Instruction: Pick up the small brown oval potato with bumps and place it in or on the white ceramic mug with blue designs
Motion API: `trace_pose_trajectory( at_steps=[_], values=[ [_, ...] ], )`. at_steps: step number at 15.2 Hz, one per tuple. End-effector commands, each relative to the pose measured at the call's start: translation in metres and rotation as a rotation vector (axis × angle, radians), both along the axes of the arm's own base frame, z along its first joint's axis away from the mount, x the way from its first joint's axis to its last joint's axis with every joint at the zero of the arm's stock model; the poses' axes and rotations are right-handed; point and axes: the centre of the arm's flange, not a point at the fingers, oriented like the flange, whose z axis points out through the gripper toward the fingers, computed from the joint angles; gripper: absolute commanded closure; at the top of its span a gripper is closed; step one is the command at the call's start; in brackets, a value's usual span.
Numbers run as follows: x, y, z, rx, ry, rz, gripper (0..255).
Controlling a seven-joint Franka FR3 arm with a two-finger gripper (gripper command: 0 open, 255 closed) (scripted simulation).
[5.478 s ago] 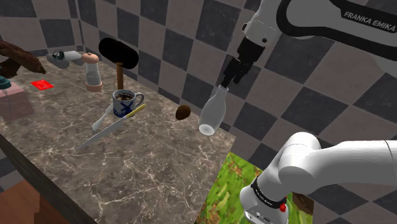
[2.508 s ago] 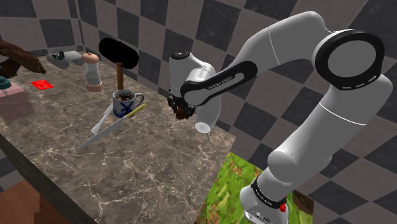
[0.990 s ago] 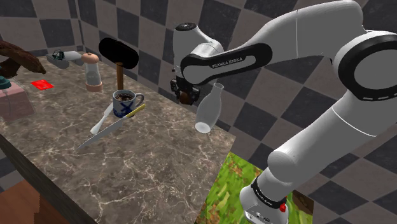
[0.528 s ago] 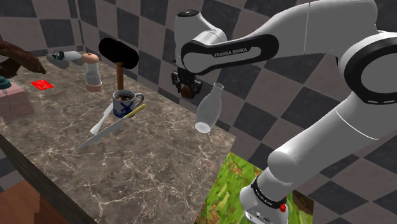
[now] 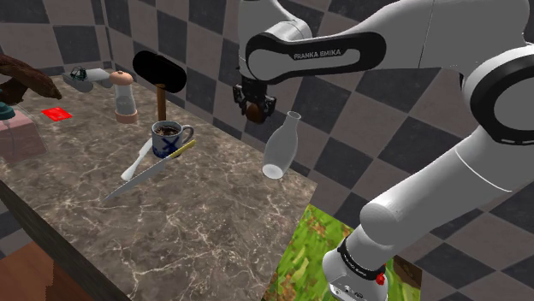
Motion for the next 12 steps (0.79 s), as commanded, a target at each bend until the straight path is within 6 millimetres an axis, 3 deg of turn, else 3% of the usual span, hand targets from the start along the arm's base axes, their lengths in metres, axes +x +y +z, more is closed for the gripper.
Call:
trace_pose_trajectory(
  at_steps=[1,12],
  values=[
    [0.009,0.01,0.004,0.0,0.0,0.0,255],
    [0.107,0.117,0.003,0.0,0.0,0.0,255]
  ],
)
